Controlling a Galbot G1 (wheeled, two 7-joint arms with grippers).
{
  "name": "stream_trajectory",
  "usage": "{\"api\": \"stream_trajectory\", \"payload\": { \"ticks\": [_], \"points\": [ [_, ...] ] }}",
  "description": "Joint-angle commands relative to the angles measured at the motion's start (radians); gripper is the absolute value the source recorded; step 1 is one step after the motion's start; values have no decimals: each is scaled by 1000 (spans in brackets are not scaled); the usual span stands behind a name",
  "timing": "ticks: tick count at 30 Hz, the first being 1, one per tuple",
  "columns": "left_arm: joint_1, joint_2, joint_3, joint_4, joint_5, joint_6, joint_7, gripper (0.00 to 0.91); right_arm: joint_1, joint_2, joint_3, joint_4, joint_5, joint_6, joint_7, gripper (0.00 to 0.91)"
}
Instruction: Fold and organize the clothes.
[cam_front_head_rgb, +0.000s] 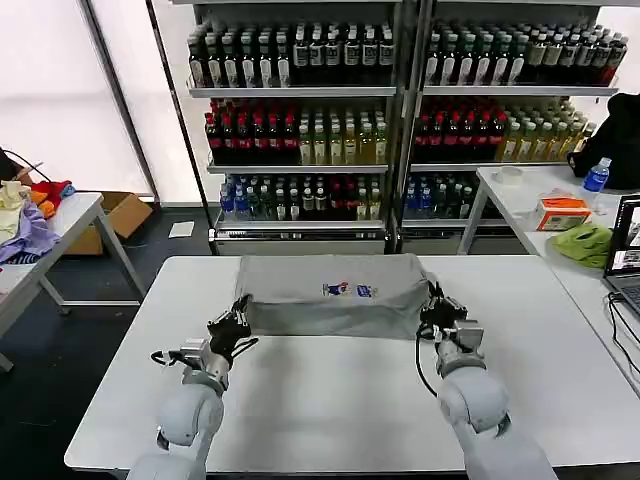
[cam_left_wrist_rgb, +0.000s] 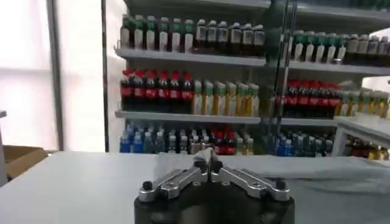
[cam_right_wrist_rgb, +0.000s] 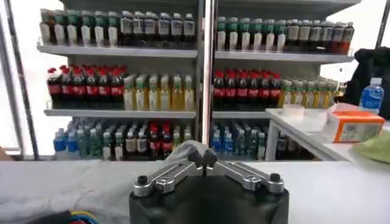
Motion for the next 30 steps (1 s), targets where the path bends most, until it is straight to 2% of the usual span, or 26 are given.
{"api": "stream_trajectory", "payload": {
  "ticks": [1,5,9,13,17,21,25,30],
  "points": [
    [-150,3,27,182,-18,16,2,907,123,-3,-18,-128,9,-47,-6,907],
    [-152,6,30,183,-19,45,4,907,120,4,-35,-141,13,-97,-10,907],
    [-149,12,31,169,-21,62,-1,907,128,30,-35,-172,40,-93,9,907],
    [-132,19,27,141,-30,88,-16,907,156,79,-32,-218,169,-68,81,907],
    [-114,24,18,103,-37,114,-32,907,187,151,-35,-257,243,-8,164,907],
    [-89,27,9,68,-37,127,-35,907,173,175,-27,-237,249,4,199,907],
    [-53,26,1,38,-24,138,-34,907,110,135,-14,-142,234,-27,218,907],
    [-25,18,-2,25,1,143,-33,907,3,77,8,-41,188,-51,215,907]
  ]
}}
